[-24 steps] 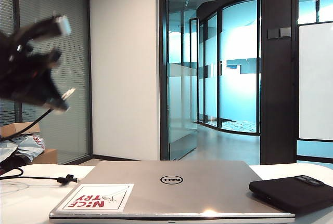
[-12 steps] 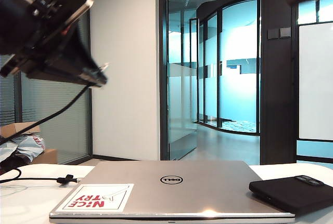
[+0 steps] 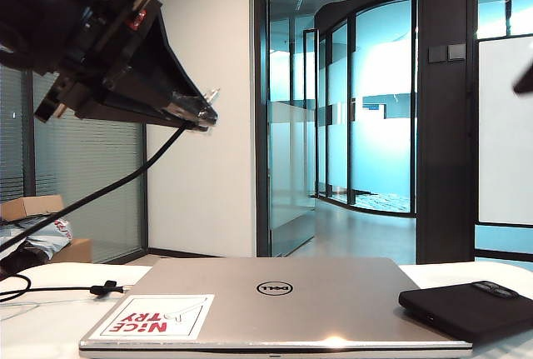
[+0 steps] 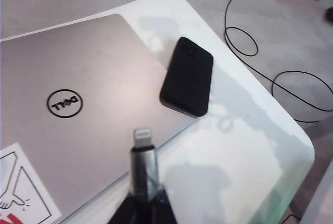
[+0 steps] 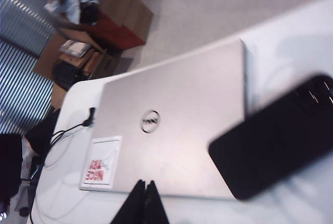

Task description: Pick up the charging cable and the phone, plug the charging cable into the charging port on the phone, and finally place them back on the table.

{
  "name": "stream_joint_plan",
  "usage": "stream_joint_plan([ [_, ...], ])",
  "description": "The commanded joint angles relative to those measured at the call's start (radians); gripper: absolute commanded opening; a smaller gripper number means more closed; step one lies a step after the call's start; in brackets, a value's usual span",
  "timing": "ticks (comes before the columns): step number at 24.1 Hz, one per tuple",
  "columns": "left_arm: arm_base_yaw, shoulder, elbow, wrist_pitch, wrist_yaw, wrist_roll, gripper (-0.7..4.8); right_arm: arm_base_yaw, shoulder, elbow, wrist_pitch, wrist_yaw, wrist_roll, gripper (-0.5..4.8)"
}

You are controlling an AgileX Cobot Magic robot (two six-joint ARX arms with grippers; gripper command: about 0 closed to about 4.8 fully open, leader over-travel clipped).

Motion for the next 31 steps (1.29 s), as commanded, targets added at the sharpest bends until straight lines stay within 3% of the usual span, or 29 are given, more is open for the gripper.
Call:
stream_joint_plan([
  [1,0.001,0.0,0.004,0.019,0.002,0.005,-0.06,-0.034,0.002,-0.046,0.002,-0.024,0.108,-0.01],
  [3,0.0,0.0,0.004,0.023,0.002,0.008,-0.06,-0.055,0.005,-0.087,0.003,-0.024,0.215,0.3],
  [4,0.0,0.0,0.004,0.026,0.002,0.008,-0.06,-0.064,0.008,-0.106,0.008,-0.026,0.251,0.83],
  [7,0.0,-0.001,0.004,0.027,0.002,0.008,-0.06,-0.084,0.016,-0.157,0.038,-0.029,0.324,3.11],
  [8,0.0,0.0,0.004,0.031,0.002,0.008,-0.06,-0.092,0.019,-0.185,0.07,-0.026,0.344,4.1],
  [16,0.0,0.0,0.004,0.032,0.002,0.008,-0.06,-0.098,0.093,-0.211,0.156,0.006,0.378,4.32],
  [31,0.0,0.0,0.004,0.033,0.002,0.008,-0.06,-0.164,0.611,-0.21,0.638,-0.056,0.405,4.32],
])
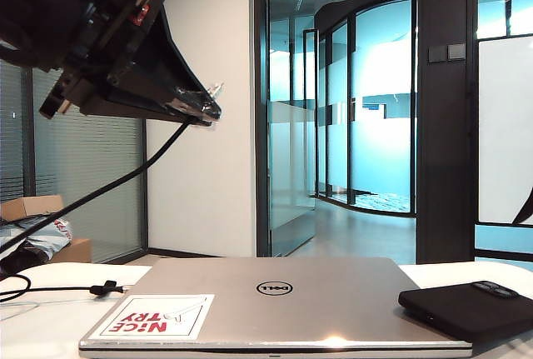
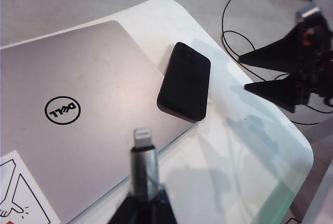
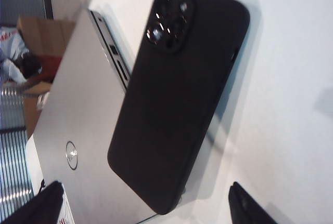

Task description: Pick up the charging cable and the phone, plug the charging cable into the charging port on the phone, and finally place them back on the table.

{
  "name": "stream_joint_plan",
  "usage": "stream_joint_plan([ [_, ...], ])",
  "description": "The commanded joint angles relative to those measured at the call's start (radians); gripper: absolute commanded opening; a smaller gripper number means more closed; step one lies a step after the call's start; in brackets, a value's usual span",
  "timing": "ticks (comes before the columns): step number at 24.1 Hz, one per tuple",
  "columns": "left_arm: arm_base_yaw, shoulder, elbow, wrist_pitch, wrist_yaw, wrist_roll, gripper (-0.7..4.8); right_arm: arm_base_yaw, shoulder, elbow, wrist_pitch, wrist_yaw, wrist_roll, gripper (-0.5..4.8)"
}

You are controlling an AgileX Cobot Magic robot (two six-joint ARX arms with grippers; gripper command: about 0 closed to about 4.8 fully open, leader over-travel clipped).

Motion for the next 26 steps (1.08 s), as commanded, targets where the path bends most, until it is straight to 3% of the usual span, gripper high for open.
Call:
stream_joint_plan([
  [1,0.001,-0.002,0.004,0.015,0.001,0.002,-0.06,-0.001,0.12,0.003,0.165,-0.035,0.049,4.32],
  [7,0.001,-0.002,0.004,0.021,0.001,0.002,-0.06,0.0,0.325,0.004,0.373,-0.046,0.085,4.32],
  [13,0.001,-0.002,0.004,0.021,0.001,0.002,-0.06,0.0,0.473,0.013,0.48,-0.066,0.085,4.32],
  [26,0.001,-0.002,0.004,0.021,0.001,0.001,-0.06,0.001,0.653,0.092,0.555,-0.105,0.111,4.31],
])
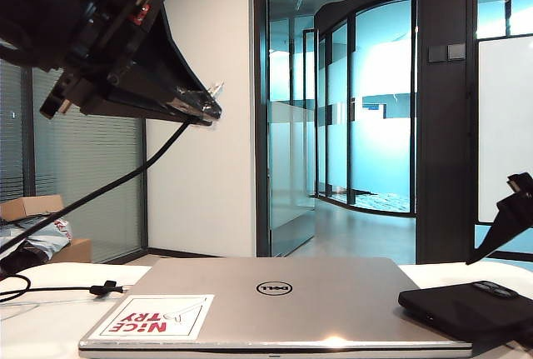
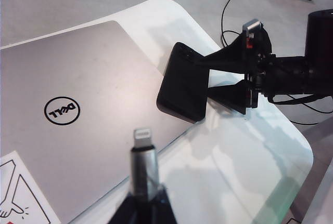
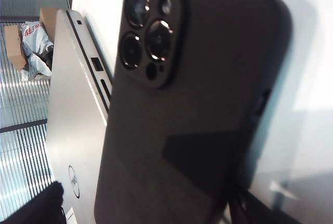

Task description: Pick up the charging cable and the phone, plug the charging cable into the charging port on the phone, and finally place them back on the table.

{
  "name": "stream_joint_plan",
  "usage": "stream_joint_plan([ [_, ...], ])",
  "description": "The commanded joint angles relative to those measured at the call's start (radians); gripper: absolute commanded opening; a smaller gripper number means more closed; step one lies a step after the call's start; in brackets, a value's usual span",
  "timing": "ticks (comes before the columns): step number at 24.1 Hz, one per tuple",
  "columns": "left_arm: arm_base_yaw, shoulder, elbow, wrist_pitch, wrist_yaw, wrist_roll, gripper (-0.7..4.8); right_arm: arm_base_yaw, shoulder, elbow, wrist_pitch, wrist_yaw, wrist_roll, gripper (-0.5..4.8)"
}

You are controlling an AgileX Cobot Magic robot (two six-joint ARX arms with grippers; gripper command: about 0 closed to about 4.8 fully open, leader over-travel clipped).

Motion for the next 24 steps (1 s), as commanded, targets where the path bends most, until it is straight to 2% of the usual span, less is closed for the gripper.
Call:
stream_joint_plan([
  [1,0.001,-0.002,0.004,0.021,0.001,0.001,-0.06,0.001,0.021,0.016,-0.024,0.007,0.001,4.31],
  [13,0.001,-0.002,0.004,0.02,0.001,0.001,-0.06,0.002,0.034,0.044,-0.032,0.002,0.0,4.26],
  [15,0.001,-0.002,0.004,0.02,0.001,0.001,-0.06,0.002,0.034,0.044,-0.034,0.007,0.0,4.04],
  [17,0.001,-0.002,0.004,0.02,0.001,0.001,-0.06,0.002,0.034,0.044,-0.034,0.008,0.0,3.3],
  [18,0.001,-0.002,0.004,0.02,0.001,0.001,-0.06,0.002,0.034,0.044,-0.034,0.009,0.0,2.62],
  [24,0.001,-0.002,0.004,0.02,0.001,0.001,-0.06,0.002,0.034,0.044,-0.034,0.013,0.0,0.34],
])
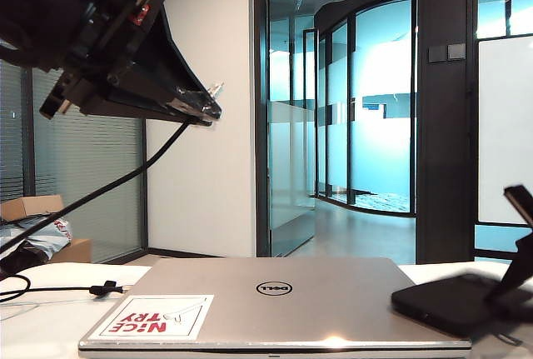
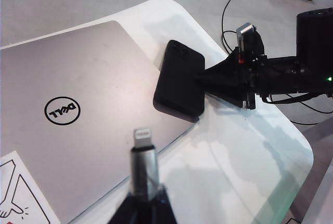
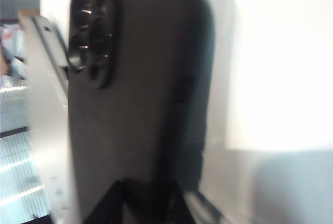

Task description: Pick up the charging cable and the phone, plug the charging cable into the charging port on the phone, and finally place them back on the table.

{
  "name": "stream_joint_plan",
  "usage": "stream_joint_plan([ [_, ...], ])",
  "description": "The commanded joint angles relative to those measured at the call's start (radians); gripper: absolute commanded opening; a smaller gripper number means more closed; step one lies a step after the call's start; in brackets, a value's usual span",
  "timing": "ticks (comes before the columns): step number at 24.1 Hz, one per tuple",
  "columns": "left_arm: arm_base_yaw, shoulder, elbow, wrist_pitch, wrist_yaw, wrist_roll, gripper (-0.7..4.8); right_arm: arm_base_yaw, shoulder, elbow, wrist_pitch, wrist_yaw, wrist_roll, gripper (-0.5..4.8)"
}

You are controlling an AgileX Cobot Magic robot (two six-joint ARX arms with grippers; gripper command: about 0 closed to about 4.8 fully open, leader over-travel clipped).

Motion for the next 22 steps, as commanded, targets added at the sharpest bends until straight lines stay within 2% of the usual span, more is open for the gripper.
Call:
stream_joint_plan([
  [1,0.001,-0.002,0.004,0.019,0.001,0.001,-0.06,0.002,-0.005,0.003,0.016,0.005,-0.004,-0.07],
  [8,0.001,-0.002,0.004,0.019,0.001,0.001,-0.06,0.002,-0.018,0.004,0.079,0.0,-0.016,-0.07],
  [12,0.001,-0.002,0.004,0.019,0.001,0.001,-0.06,0.002,-0.129,0.004,0.032,0.008,-0.071,-0.07],
  [14,0.001,-0.002,0.004,0.019,0.001,0.001,-0.06,0.002,-0.224,0.005,-0.063,0.028,-0.116,-0.07],
  [16,0.001,-0.002,0.004,0.019,0.001,0.001,-0.06,0.002,-0.358,0.011,-0.225,0.061,-0.185,-0.07],
  [22,0.001,-0.002,0.004,0.02,0.001,0.002,-0.06,0.029,-0.65,0.185,-0.938,0.198,-0.55,-0.07],
])
